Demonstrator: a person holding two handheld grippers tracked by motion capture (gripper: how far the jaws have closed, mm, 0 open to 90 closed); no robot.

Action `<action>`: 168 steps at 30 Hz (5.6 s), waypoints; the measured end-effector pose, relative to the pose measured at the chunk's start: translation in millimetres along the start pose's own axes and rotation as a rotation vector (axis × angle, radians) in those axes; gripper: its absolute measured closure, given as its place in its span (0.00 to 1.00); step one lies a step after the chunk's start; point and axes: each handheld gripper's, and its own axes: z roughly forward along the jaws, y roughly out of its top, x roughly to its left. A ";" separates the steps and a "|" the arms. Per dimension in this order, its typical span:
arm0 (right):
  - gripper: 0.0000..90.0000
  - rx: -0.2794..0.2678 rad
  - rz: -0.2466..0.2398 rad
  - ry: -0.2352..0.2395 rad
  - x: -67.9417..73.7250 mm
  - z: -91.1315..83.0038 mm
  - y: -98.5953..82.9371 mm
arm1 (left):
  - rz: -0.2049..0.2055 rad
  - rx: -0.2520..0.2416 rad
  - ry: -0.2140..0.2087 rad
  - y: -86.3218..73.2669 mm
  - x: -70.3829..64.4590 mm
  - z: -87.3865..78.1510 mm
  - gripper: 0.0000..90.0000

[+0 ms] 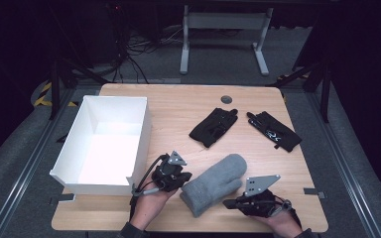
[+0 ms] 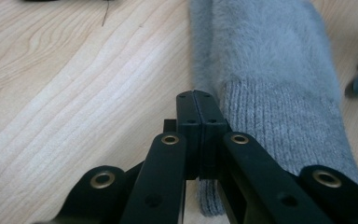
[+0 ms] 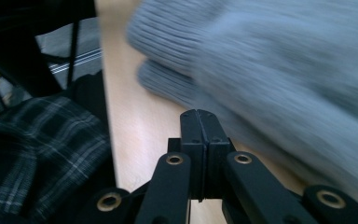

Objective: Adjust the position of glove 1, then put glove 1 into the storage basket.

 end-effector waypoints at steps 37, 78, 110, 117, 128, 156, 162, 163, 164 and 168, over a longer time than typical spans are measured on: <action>1.00 0.065 -0.003 -0.068 -9.2 4.8 -4.1 | -0.016 0.082 -0.040 -6.2 11.8 20.4 1.00; 0.30 0.035 0.120 -0.405 -89.8 -23.9 -20.7 | 0.056 -0.043 -0.033 30.1 5.1 10.9 0.22; 0.26 0.038 0.170 -0.459 -107.8 -34.9 -39.8 | 0.026 0.071 -0.107 36.4 6.3 81.6 0.11; 0.26 0.037 0.169 -0.459 -107.9 -35.0 -39.9 | 0.017 0.076 -0.208 34.3 10.5 81.4 0.35; 0.20 0.018 0.156 -0.456 -108.7 -33.7 -42.6 | 0.023 0.117 -0.254 37.6 11.9 78.0 0.78; 0.19 0.020 0.156 -0.457 -108.4 -33.2 -42.5 | 0.040 -0.033 -0.193 62.5 11.1 6.8 0.82; 0.19 0.020 0.157 -0.457 -108.4 -33.1 -42.5 | 0.042 -0.062 -0.170 73.2 11.5 -16.6 0.82; 0.19 0.020 0.157 -0.457 -108.4 -33.1 -42.5 | 0.040 -0.065 -0.167 74.7 11.6 -20.4 0.82; 0.19 0.020 0.156 -0.457 -108.4 -33.1 -42.5 | 0.042 -0.066 -0.160 76.5 11.5 -24.5 0.82; 0.19 0.020 0.157 -0.457 -108.4 -33.1 -42.5 | 0.049 -0.087 -0.141 83.5 12.2 -41.8 0.82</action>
